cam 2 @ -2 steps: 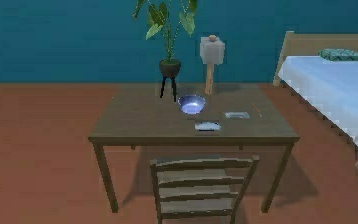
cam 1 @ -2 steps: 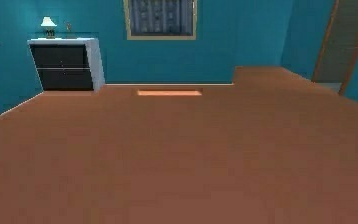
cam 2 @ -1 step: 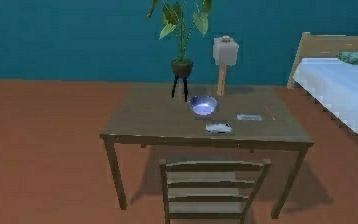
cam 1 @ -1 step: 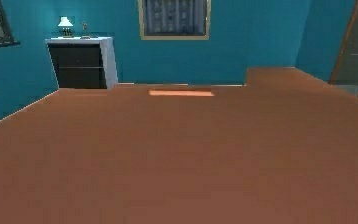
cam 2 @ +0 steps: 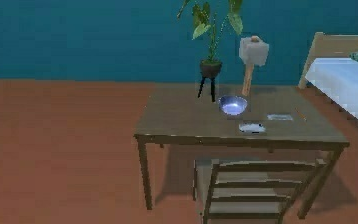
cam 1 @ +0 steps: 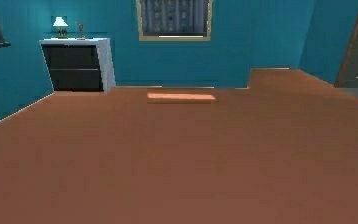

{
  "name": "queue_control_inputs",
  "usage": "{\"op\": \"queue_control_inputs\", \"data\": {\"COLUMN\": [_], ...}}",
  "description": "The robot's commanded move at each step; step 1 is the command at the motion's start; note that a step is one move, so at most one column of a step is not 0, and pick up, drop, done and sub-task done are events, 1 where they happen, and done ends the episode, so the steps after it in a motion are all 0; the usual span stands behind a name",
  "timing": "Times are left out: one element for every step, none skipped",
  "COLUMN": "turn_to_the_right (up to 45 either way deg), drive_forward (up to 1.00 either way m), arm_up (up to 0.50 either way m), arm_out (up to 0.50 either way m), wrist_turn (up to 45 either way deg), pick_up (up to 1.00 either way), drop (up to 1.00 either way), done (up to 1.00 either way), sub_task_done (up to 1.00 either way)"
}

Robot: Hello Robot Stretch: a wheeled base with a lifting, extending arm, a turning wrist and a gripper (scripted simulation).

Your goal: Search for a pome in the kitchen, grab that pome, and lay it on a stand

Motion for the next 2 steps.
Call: {"op": "queue_control_inputs", "data": {"turn_to_the_right": [39.0, 0.0], "drive_forward": [0.00, 1.00], "arm_up": [0.00, 0.00], "arm_out": [0.00, 0.00], "wrist_turn": [0.0, 0.0], "pick_up": [0.00, 0.00], "drop": [0.00, 0.00], "done": [0.00, 0.00], "sub_task_done": [0.00, 0.00]}}
